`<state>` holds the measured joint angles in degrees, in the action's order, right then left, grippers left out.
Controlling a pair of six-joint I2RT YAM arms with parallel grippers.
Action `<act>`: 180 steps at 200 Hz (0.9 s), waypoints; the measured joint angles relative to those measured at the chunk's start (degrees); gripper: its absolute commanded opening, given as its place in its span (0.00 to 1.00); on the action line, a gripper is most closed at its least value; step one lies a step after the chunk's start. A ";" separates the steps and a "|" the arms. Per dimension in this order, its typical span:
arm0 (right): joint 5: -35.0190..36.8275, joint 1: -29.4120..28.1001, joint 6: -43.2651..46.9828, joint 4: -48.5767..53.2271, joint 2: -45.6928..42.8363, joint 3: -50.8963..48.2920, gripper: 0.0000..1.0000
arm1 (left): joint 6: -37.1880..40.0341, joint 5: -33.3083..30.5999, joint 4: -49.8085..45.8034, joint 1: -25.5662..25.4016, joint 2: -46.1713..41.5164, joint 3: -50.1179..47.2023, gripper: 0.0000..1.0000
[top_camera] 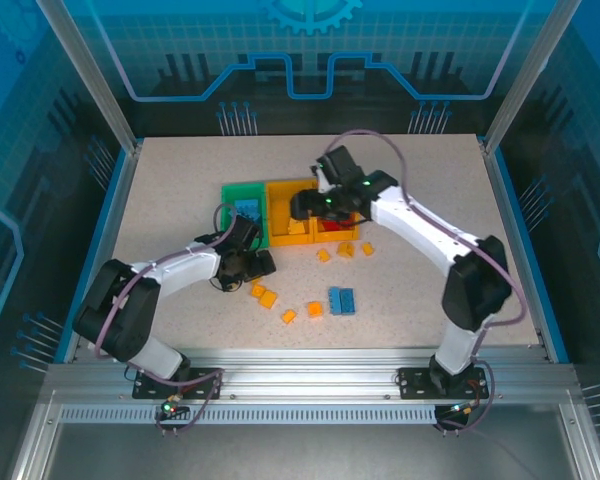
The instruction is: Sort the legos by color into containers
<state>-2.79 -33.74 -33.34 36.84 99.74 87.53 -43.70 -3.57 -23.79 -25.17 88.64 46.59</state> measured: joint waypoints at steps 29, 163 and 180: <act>4.35 6.25 0.44 -0.44 -6.97 -12.85 0.82 | 0.50 -0.15 0.09 -0.52 2.69 1.68 0.76; 8.39 18.16 2.84 -0.59 -20.92 -33.62 0.83 | 1.81 -2.60 -2.86 -1.70 6.25 5.42 0.39; 8.28 18.16 3.34 -1.40 -20.63 -35.04 0.83 | 2.05 -2.29 -2.71 -2.25 6.47 6.40 0.39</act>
<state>5.50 -15.57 -30.00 35.44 79.11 52.49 -41.65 -5.87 -26.50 -27.42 95.11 52.99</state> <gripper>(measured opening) 0.830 0.395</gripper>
